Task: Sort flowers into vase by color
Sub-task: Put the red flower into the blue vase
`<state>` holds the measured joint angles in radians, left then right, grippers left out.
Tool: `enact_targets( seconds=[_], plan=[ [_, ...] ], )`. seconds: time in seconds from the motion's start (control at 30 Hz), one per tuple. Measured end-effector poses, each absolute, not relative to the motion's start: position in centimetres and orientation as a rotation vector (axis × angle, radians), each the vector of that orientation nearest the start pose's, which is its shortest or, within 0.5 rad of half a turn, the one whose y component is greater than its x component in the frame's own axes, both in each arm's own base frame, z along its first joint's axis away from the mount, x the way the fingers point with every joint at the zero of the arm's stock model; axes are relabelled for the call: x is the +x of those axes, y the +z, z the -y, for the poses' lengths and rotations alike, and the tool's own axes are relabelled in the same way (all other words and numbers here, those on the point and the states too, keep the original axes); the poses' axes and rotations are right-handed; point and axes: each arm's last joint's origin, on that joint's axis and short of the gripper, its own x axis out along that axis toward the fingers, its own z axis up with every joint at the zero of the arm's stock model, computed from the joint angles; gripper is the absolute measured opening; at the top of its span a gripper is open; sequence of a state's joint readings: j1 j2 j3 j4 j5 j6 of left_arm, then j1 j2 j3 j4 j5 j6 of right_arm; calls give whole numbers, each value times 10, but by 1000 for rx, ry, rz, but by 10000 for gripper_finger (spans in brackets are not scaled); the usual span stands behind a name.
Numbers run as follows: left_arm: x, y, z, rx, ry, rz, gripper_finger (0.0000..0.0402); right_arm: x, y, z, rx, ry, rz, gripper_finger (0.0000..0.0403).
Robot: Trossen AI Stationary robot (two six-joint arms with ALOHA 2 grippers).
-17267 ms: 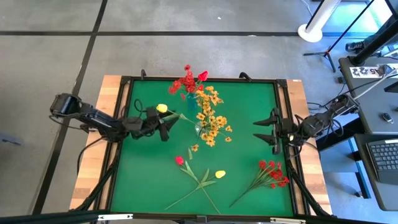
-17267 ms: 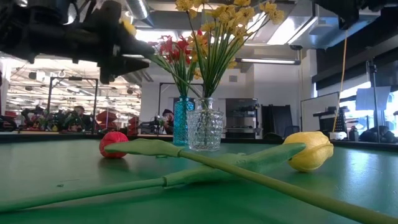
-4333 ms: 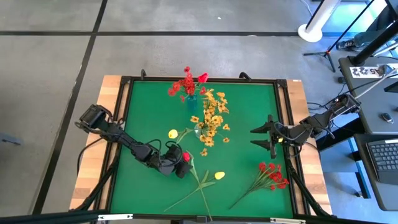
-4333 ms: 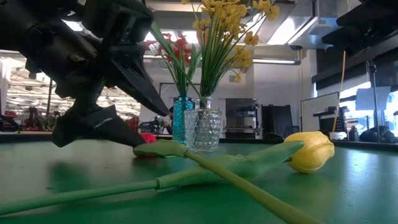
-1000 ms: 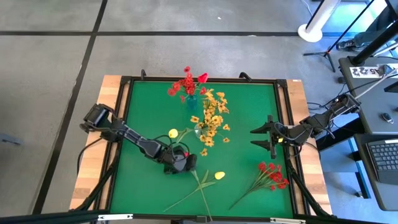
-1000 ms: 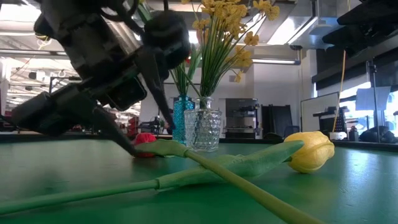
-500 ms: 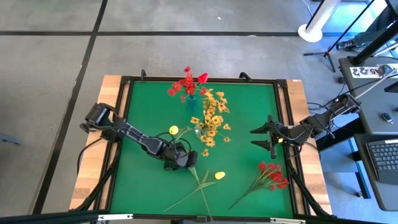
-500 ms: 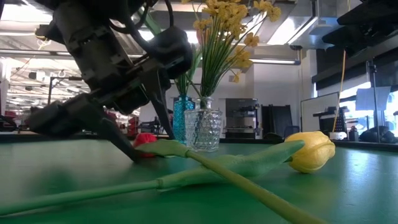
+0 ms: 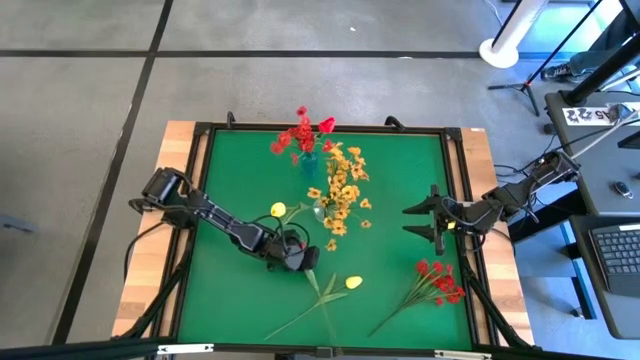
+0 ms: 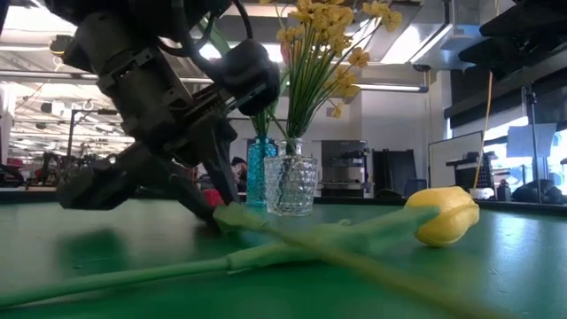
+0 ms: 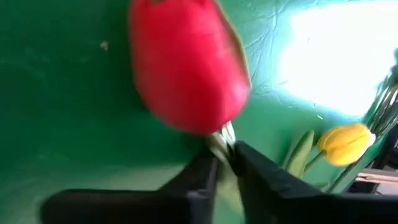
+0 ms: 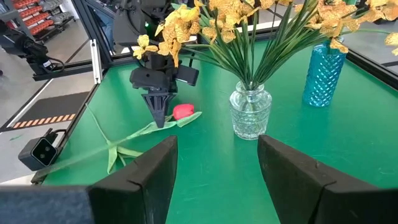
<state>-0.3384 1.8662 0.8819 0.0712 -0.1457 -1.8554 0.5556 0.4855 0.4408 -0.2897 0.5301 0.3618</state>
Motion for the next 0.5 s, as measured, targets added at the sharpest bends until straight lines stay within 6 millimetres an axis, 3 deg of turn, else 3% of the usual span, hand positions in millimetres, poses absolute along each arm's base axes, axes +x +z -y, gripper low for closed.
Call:
enact_targets(
  seconds=[0.1,0.23,0.5],
  plan=[
    [324,110,117,-1454,637,-663,10,111,245,-52,186,-27,-287,220],
    [327,122,131,-1409,531,-502,6,111,245,-52,187,-27,-286,220],
    [305,159,167,-1343,427,-354,2,111,245,-52,187,-27,-286,220]
  ],
)
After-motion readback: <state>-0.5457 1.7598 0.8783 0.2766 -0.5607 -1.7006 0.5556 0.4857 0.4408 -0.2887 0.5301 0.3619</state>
